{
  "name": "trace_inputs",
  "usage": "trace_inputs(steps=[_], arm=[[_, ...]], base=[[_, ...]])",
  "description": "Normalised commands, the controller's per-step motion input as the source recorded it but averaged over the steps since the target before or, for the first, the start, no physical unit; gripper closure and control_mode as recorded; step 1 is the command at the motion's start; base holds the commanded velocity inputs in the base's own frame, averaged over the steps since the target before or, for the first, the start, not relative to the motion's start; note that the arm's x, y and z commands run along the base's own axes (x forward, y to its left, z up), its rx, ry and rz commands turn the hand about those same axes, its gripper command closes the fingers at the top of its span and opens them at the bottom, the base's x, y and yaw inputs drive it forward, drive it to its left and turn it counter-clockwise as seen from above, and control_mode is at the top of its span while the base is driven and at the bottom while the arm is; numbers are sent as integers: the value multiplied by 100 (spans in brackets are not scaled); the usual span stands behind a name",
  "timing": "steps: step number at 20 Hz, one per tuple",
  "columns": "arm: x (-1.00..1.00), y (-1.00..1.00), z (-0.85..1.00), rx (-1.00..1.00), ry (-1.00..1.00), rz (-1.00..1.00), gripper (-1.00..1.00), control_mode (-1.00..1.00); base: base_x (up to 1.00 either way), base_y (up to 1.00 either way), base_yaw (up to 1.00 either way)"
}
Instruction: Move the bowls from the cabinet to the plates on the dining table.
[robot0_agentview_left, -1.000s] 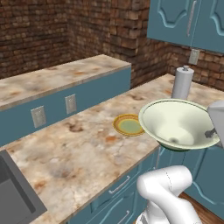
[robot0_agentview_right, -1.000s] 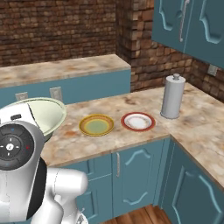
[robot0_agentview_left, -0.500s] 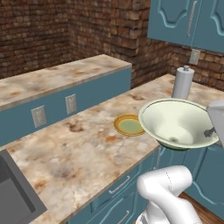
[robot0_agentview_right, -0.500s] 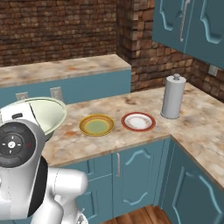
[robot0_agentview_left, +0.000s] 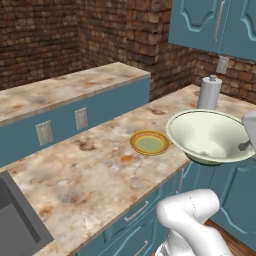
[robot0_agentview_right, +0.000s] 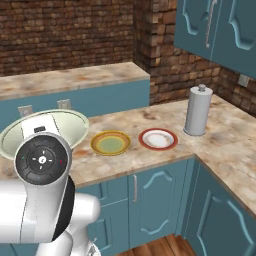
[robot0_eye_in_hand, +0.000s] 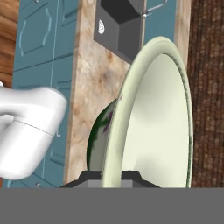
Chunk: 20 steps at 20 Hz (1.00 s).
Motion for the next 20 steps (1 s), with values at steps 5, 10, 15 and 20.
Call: trace_inputs(steps=[5, 10, 15, 20], arm=[[22, -26, 0, 0, 0, 0, 100, -100], [33, -13, 0, 0, 0, 0, 100, -100], [39, -4, -4, 0, 0, 0, 100, -100], [33, -8, -10, 0, 0, 0, 100, -100]], base=[[0, 0, 0], [0, 0, 0], [0, 0, 0], [0, 0, 0]])
